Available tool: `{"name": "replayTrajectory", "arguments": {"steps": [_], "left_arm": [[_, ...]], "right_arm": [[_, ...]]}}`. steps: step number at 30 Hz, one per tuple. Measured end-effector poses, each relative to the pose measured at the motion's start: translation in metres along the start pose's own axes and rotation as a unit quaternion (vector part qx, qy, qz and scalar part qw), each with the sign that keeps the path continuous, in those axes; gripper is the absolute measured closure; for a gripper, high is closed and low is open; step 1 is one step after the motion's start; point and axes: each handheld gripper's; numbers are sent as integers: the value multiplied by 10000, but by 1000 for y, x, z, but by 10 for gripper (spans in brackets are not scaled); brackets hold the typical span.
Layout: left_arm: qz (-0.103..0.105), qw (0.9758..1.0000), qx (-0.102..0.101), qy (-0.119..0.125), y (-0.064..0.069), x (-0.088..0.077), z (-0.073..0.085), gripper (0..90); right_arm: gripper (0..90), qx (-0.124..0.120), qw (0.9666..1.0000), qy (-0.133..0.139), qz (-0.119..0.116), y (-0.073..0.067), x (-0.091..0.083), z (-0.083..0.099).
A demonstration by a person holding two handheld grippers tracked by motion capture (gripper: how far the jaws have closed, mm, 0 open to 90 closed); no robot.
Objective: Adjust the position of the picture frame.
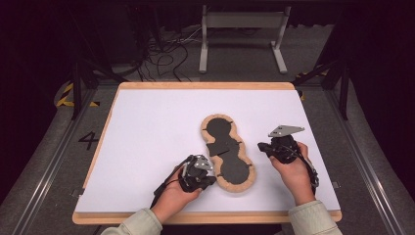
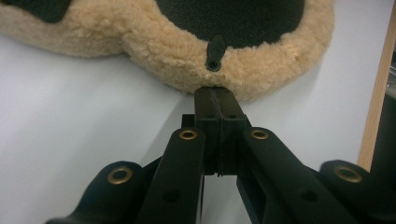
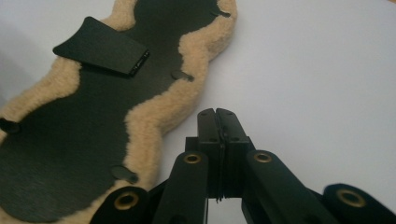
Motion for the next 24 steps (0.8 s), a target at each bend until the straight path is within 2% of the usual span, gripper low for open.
{"name": "replayTrajectory", "arguments": {"steps": [1,2,3,4,8,9,13,17,20,24], "left_arm": [[-9,10000,23,19,2,3,-3,899],[-76,9998,151,71,1,6,-6,898],[52,10000,-35,8,6,8,-7,898],[-55,9999,70,73,5,9,-9,897],[6,9999,39,115,3,6,-5,858],[1,9999,-20,128,2,4,-4,844],[-38,9996,-105,272,-5,-10,3,821],[-93,9985,-144,515,-14,-34,22,788],[-210,9976,-251,616,-20,-50,34,785],[-351,9953,-407,800,-28,-62,43,776]], "right_arm": [[896,-35,10000,-10,-1,0,1,-1],[896,-30,10000,-17,-17,-1,1,-2],[896,-50,10000,-39,-37,-1,2,-3],[897,-47,10000,-36,-47,-1,3,-4],[899,-99,9998,-113,-101,-2,8,-10],[900,-93,9996,-163,-190,-1,12,-15],[900,-176,9991,-318,-202,-1,20,-28],[900,-216,9981,-488,-317,0,33,-50],[900,-225,9977,-577,-279,2,43,-62],[900,-109,9981,-533,-300,8,51,-77]]}}
Point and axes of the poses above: each handheld gripper's, and its own axes: x roughly forward along the jaws, z roughly out of its underside, y roughly to its right, and after that the axes turned 1 degree about x, right-handed
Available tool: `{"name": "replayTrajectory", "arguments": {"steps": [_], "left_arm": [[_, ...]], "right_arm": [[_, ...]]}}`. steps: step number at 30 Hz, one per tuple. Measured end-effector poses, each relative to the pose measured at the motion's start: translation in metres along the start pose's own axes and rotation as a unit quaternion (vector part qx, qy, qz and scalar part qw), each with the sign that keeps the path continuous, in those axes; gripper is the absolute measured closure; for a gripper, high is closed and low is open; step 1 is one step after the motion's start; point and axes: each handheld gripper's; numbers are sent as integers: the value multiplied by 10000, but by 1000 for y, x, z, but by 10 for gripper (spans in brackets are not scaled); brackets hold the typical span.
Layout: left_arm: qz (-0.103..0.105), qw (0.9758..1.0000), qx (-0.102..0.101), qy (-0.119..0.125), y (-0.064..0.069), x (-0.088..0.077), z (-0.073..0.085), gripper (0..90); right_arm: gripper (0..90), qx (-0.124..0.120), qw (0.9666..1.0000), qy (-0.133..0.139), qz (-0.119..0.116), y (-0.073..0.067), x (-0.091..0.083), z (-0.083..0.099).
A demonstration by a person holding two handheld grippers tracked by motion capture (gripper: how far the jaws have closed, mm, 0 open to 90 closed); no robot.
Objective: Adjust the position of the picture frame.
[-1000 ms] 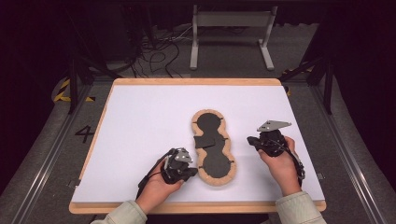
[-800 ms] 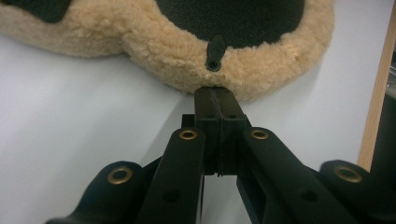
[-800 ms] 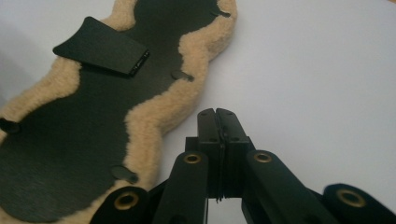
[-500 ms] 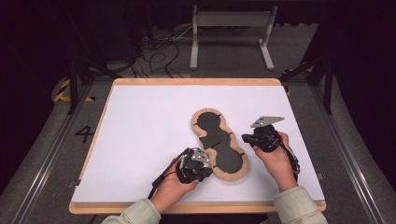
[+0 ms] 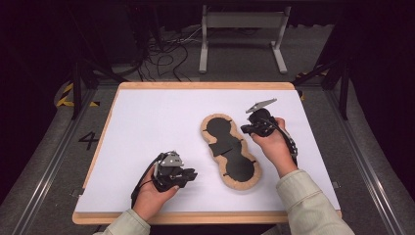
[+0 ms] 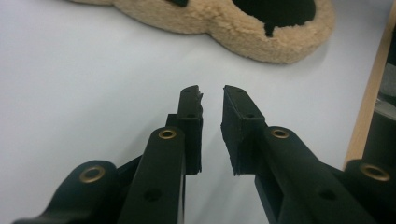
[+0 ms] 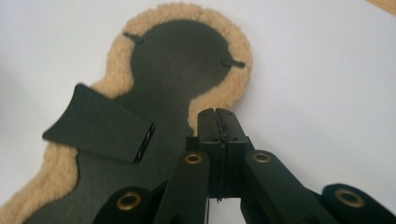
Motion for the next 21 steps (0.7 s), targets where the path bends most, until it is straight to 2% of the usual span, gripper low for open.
{"name": "replayTrajectory", "arguments": {"steps": [7,9,14,16,21], "left_arm": [[-214,9997,-95,110,-8,-14,9,750],[-390,9988,-174,221,-13,-21,13,748],[-458,9978,-394,283,-26,-25,19,748],[-469,9975,-440,286,-27,-25,21,747],[-530,9969,-484,324,-32,-29,23,740]], "right_arm": [[900,76,9999,-146,17,9,21,-16],[900,181,9996,-216,76,15,35,-19],[900,300,9985,-235,390,23,52,-20],[900,342,9984,-219,395,24,56,-22],[900,436,9972,-401,455,28,70,-25]]}}
Point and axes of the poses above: each handheld gripper's, and its own axes: x roughly forward along the jaws, z roughly out of its underside, y roughly to its right, and after that the axes turned 1 degree about x, right-handed
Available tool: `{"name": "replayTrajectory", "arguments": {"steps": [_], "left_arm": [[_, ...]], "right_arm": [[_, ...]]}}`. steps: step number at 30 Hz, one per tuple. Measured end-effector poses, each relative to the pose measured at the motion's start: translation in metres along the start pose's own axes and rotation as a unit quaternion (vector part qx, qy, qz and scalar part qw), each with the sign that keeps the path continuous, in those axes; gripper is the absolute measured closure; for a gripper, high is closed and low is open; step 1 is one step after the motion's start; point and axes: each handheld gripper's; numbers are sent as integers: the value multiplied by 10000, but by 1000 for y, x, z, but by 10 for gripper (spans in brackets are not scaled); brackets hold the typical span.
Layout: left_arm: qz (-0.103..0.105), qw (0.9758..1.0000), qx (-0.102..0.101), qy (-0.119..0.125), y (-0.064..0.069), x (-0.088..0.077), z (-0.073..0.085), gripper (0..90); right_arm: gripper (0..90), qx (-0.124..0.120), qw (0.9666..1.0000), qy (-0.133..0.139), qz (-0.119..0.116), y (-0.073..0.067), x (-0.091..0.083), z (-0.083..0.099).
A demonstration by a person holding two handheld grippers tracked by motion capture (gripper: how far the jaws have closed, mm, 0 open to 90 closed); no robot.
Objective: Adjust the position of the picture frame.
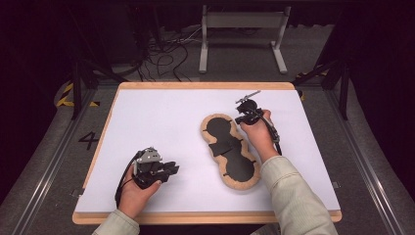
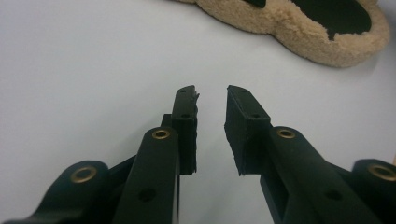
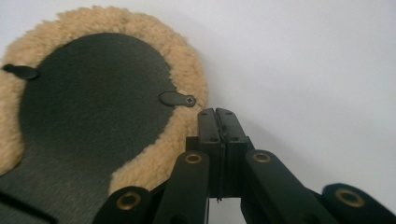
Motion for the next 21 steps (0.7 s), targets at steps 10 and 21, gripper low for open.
{"name": "replayTrajectory", "arguments": {"steps": [10,21], "left_arm": [[-56,9999,-46,-71,-8,1,3,735],[-172,9992,-349,22,-21,-4,4,728]], "right_arm": [[900,-280,9993,-255,37,-13,17,-3],[900,-1165,9909,-274,-613,-69,26,-17]]}}
Point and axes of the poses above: each handheld gripper's, and its own axes: x roughly forward along the jaws, z roughly out of its underside, y roughly to its right, and after that the axes turned 1 degree about x, right-handed
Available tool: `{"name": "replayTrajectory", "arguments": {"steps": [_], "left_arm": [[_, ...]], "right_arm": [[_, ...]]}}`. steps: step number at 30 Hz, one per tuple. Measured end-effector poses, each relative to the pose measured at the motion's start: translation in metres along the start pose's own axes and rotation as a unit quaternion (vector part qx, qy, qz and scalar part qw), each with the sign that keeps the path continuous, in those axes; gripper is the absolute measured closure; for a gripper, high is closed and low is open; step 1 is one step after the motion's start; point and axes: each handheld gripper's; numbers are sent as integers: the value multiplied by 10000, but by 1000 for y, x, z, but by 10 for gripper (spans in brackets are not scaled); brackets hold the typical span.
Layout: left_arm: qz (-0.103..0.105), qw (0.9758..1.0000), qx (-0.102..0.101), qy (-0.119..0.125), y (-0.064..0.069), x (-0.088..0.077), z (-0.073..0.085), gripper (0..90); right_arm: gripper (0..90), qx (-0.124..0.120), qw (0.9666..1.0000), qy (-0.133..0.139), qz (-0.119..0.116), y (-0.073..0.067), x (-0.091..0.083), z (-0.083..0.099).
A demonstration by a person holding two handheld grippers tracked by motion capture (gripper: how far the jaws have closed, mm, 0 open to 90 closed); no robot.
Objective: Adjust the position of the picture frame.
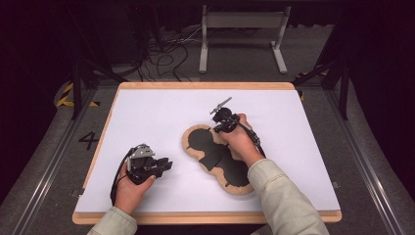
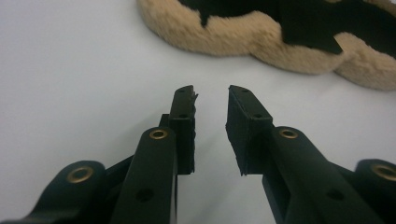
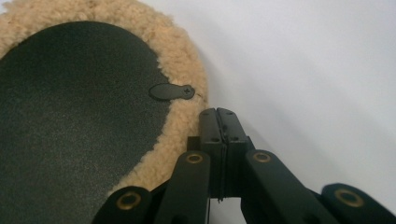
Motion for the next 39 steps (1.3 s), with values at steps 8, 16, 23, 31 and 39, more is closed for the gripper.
{"name": "replayTrajectory", "arguments": {"steps": [8,16,23,31,39], "left_arm": [[58,9999,-55,90,-4,-5,0,731],[123,9998,120,62,1,-6,-2,719],[217,9993,288,33,6,-7,1,677],[283,9988,395,-36,9,-3,-4,654],[203,9988,437,-79,10,-1,-6,651]], "right_arm": [[900,-610,9971,-45,-450,-41,6,-14],[868,-722,9966,101,-392,-52,-4,-12],[895,-702,9953,399,-542,-53,-45,11],[900,-820,9920,691,-661,-67,-87,44],[900,-647,9886,1072,-835,-71,-103,70]]}}
Point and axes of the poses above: each handheld gripper's, and its own axes: x roughly forward along the jaws, z roughly out of its underside, y roughly to its right, and after that the axes turned 1 degree about x, right-handed
